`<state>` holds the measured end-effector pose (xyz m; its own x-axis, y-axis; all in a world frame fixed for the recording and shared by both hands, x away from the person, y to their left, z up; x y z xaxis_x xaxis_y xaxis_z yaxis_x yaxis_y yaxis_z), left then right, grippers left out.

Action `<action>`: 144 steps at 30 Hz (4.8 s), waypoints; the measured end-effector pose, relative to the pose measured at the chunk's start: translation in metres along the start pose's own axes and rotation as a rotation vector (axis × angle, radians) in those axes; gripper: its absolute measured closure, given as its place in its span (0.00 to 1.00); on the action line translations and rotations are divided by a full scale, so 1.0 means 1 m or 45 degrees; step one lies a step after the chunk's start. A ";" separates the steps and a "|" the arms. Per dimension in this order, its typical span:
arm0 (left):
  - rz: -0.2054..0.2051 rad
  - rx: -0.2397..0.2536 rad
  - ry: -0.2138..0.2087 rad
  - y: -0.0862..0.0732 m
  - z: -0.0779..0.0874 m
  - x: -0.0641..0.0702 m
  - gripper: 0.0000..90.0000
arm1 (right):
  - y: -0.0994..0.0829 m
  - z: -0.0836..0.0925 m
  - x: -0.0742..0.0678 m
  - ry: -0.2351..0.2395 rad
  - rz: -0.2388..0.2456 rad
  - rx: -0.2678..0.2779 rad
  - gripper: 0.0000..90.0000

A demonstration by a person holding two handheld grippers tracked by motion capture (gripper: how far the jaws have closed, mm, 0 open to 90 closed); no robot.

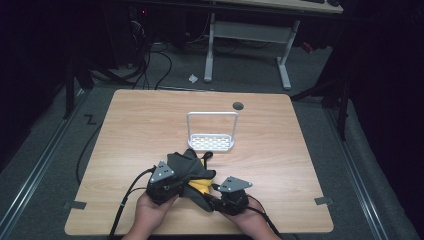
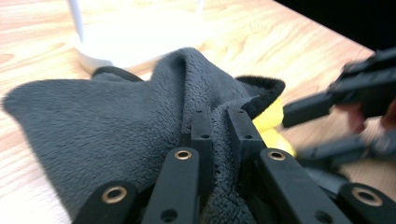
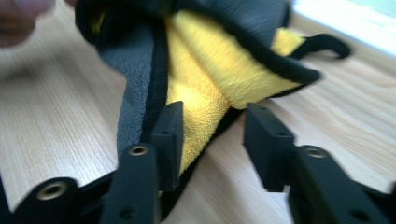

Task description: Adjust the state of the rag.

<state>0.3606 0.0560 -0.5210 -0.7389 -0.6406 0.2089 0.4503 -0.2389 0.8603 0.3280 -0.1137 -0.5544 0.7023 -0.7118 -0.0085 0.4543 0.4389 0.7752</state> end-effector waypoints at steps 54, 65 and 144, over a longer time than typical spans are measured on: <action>0.233 -0.240 0.163 -0.075 0.052 -0.029 0.76 | -0.014 0.029 0.083 -0.285 -0.040 -0.033 0.97; 0.146 0.002 0.125 -0.035 0.077 0.004 0.66 | 0.008 -0.021 0.095 -0.242 -0.038 -0.120 0.98; 0.241 -0.264 0.311 -0.074 0.074 -0.097 0.88 | 0.006 -0.028 0.124 -0.331 -0.094 -0.173 1.00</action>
<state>0.3620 0.1897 -0.5702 -0.5027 -0.8368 0.2168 0.6781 -0.2262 0.6993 0.4337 -0.1841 -0.5683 0.5085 -0.8535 0.1141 0.5804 0.4376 0.6867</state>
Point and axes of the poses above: each handheld gripper's, and its own axes: z roughly backward along the jaws, y roughly out of its top, x roughly to its right, the point moved 6 cm from there along -z, roughly forward along the jaws, and after that the axes turned 2 degrees about -y, right-handed, at the moved point
